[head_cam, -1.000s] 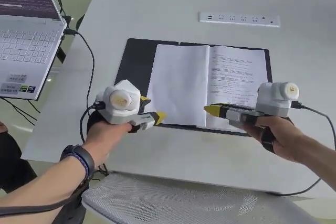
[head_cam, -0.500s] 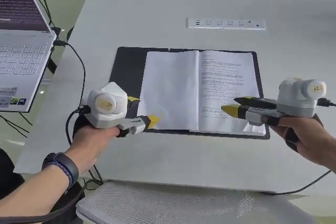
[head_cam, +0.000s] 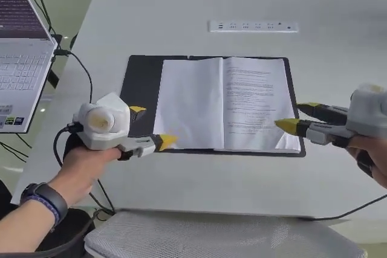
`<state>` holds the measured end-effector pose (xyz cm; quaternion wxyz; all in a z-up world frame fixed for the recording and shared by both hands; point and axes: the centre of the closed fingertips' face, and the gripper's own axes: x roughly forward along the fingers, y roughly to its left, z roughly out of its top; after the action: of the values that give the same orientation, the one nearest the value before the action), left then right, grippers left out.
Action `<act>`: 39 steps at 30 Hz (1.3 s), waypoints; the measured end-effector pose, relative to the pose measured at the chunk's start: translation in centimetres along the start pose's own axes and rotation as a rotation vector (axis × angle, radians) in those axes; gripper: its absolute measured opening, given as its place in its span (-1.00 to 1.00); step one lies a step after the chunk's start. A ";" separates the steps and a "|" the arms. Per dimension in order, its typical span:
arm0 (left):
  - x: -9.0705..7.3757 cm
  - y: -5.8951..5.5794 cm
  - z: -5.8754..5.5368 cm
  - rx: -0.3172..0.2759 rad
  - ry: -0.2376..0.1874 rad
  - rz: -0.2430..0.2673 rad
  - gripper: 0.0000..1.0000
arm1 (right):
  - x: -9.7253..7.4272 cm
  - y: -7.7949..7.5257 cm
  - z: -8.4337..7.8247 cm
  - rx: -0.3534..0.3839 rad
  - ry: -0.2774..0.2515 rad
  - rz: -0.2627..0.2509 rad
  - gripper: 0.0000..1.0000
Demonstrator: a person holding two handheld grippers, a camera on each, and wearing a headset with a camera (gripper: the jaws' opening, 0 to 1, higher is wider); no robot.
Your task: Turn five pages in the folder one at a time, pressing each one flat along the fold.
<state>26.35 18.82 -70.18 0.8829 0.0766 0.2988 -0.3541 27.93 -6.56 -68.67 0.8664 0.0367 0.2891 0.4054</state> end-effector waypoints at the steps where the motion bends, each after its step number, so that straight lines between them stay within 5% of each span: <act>1: -0.2 0.0 0.0 0.003 -0.002 0.001 0.23 | -0.3 0.0 -0.1 -0.008 0.004 -0.004 0.07; 22: -2.9 -0.8 -0.1 -0.066 -0.056 0.031 0.47 | -3.5 1.3 -2.4 -0.026 0.031 -0.051 0.34; 39: -2.8 -1.1 0.2 -0.051 -0.053 0.022 0.47 | -4.1 1.4 -3.5 0.000 0.033 -0.070 0.38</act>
<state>24.15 19.59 -68.29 0.8960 0.0479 0.2832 -0.3387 23.09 -9.15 -69.22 0.8752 0.0199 0.3047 0.3752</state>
